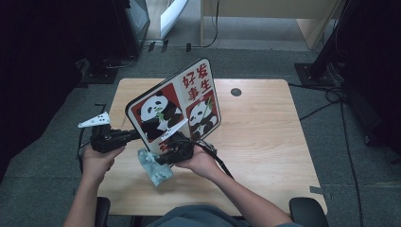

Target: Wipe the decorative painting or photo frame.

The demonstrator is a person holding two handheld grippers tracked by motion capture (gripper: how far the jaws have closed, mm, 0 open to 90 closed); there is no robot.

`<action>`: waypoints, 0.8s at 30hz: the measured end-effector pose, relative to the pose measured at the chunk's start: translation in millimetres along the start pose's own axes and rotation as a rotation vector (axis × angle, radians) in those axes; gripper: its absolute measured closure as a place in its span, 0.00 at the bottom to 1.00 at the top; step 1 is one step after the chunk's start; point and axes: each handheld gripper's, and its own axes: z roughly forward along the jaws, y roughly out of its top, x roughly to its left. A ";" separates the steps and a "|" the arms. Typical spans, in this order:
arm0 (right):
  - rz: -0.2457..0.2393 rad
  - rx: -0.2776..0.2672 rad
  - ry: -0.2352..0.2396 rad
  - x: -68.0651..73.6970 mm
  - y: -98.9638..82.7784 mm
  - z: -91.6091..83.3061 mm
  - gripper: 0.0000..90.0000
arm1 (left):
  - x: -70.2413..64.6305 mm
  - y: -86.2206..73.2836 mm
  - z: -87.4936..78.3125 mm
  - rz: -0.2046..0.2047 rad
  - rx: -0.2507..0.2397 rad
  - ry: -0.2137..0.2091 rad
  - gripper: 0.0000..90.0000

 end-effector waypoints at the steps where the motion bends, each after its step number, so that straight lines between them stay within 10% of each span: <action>1: 0.000 0.001 0.001 0.2 0.8 -0.4 0.94 | 0.0 0.0 -0.1 0.001 0.000 0.001 0.94; 24: -0.010 -0.014 -0.005 4.6 11.5 -10.5 0.94 | 1.4 -0.1 -2.6 0.000 -0.002 0.011 0.94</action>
